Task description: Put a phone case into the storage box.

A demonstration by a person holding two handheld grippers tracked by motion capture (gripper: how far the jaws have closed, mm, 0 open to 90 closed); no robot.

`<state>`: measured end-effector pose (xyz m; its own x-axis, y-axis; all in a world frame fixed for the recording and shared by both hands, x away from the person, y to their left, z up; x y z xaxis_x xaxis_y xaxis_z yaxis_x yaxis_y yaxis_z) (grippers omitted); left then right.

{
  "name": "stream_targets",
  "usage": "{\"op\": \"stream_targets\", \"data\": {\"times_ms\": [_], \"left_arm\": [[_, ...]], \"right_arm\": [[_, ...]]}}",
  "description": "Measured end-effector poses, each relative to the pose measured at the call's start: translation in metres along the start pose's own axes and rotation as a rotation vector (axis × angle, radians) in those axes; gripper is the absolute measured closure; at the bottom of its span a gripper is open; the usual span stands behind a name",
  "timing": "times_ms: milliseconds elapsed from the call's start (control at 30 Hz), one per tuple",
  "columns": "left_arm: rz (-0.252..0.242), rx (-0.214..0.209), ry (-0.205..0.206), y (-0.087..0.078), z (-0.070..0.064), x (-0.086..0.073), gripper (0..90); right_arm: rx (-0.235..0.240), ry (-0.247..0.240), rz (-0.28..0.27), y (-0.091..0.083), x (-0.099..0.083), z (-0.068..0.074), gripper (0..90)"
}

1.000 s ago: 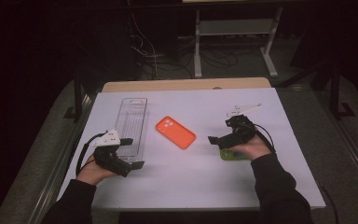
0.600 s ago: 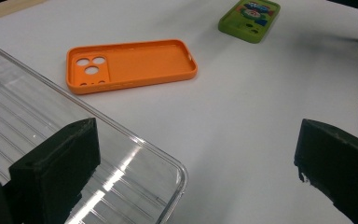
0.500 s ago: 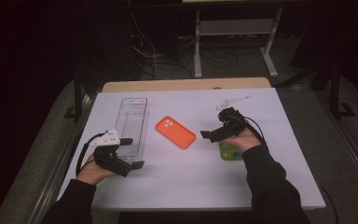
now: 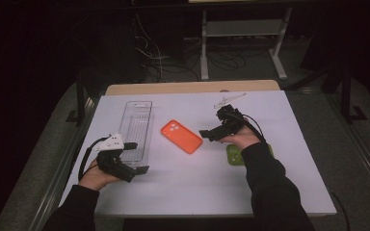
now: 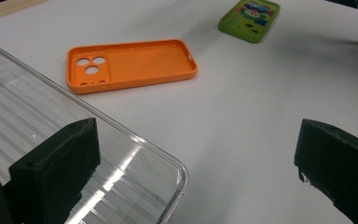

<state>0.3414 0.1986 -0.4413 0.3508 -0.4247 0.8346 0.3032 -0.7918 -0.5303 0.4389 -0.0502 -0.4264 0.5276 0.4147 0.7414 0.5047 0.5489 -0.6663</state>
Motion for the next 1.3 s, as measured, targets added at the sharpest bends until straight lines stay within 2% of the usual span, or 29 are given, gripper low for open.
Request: {"op": "stream_targets", "data": {"times_ms": [167, 233, 333, 433, 700, 933, 1067, 1300], "left_arm": [[0.000, -0.001, 0.001, 0.000, 0.000, 0.000, 0.0], [0.001, -0.003, 0.004, 0.000, 0.000, 0.000, 0.0], [-0.001, -0.002, 0.000, 0.000, 0.000, 0.000, 0.0], [0.000, -0.002, 0.000, 0.000, 0.000, 0.000, 0.0], [0.001, -0.001, -0.003, 0.000, 0.001, 0.000, 0.0], [0.001, -0.002, 0.000, 0.001, 0.001, 0.000, 0.0], [0.001, -0.003, 0.001, 0.001, 0.001, 0.000, 0.0], [0.008, 0.001, 0.006, 0.000, 0.003, -0.001, 0.0]], "right_arm": [[0.006, 0.018, 0.013, 0.008, 0.007, 0.003, 0.0], [0.000, 0.000, 0.016, 0.013, 0.009, 0.003, 0.0], [0.000, 0.007, 0.019, 0.017, 0.012, 0.004, 0.0], [-0.002, -0.011, 0.014, 0.024, 0.016, 0.006, 0.0], [-0.023, -0.004, 0.017, 0.038, 0.028, 0.011, 0.0], [-0.031, -0.019, 0.016, 0.047, 0.036, 0.015, 0.0], [-0.028, -0.009, 0.013, 0.054, 0.041, 0.019, 0.0], [-0.040, -0.027, 0.047, 0.072, 0.043, 0.025, 0.0]]}}
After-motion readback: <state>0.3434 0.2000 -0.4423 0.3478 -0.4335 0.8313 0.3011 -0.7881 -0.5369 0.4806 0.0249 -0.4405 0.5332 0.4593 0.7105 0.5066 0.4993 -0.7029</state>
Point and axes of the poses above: each handheld gripper's, and its own axes: y roughly forward along the jaws, x roughly out of its top, z roughly to its left, the point moved 9 cm from there along y, roughly forward along the jaws, and after that the axes turned 5 degrees about -x, right-handed, at the moved point
